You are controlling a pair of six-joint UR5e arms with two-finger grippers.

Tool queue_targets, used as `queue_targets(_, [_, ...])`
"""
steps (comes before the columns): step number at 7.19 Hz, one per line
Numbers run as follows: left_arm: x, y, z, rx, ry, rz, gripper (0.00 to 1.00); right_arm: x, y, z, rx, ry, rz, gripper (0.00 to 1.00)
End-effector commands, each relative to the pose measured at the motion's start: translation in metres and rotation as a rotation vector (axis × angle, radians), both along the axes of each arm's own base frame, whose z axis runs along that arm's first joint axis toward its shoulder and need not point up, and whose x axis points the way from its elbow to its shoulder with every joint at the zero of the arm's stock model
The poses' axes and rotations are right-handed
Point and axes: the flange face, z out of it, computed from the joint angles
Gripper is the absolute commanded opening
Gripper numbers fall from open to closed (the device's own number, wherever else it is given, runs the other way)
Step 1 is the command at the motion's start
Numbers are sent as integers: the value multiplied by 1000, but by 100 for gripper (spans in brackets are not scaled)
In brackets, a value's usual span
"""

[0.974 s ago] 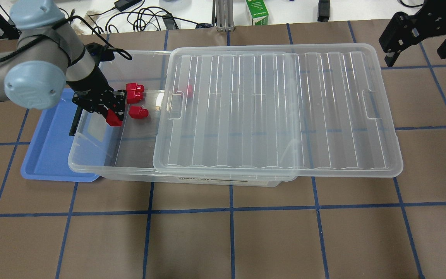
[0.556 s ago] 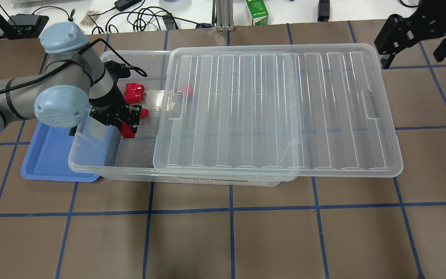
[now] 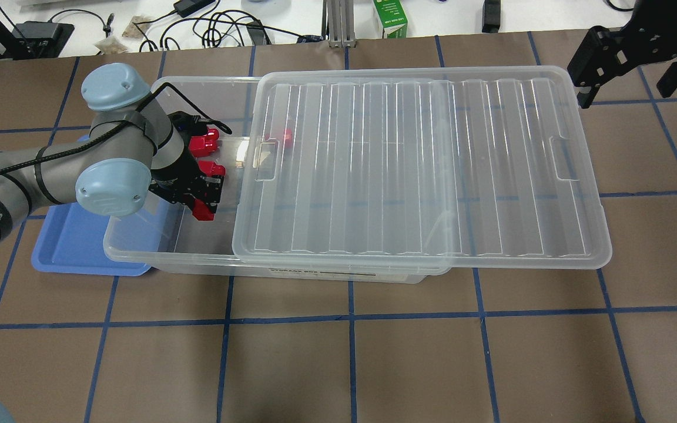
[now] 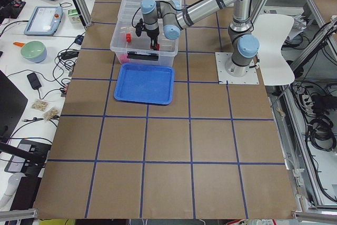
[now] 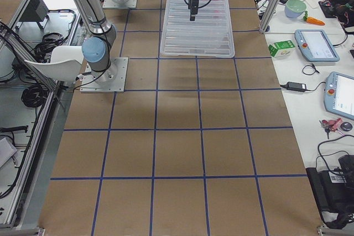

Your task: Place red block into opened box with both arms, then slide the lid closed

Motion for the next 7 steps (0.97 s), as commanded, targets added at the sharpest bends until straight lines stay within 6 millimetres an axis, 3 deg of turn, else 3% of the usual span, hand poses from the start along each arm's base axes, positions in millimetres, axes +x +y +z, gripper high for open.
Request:
queue_targets(1, [0, 1, -20, 24, 2, 5, 0, 0, 0, -3, 8, 2, 8, 100])
queue_targets(4, [4, -1, -28, 38, 3, 6, 0, -1, 3, -9, 20, 0, 6, 100])
queue_targets(5, [4, -1, -30, 41, 2, 6, 22, -3, 2, -13, 30, 5, 5, 100])
queue_targets(6, [4, -1, -28, 38, 0, 7, 50, -6, 3, -17, 41, 29, 4, 100])
queue_targets(7, [4, -1, -28, 37, -1, 11, 59, -9, 3, -20, 48, 35, 0, 100])
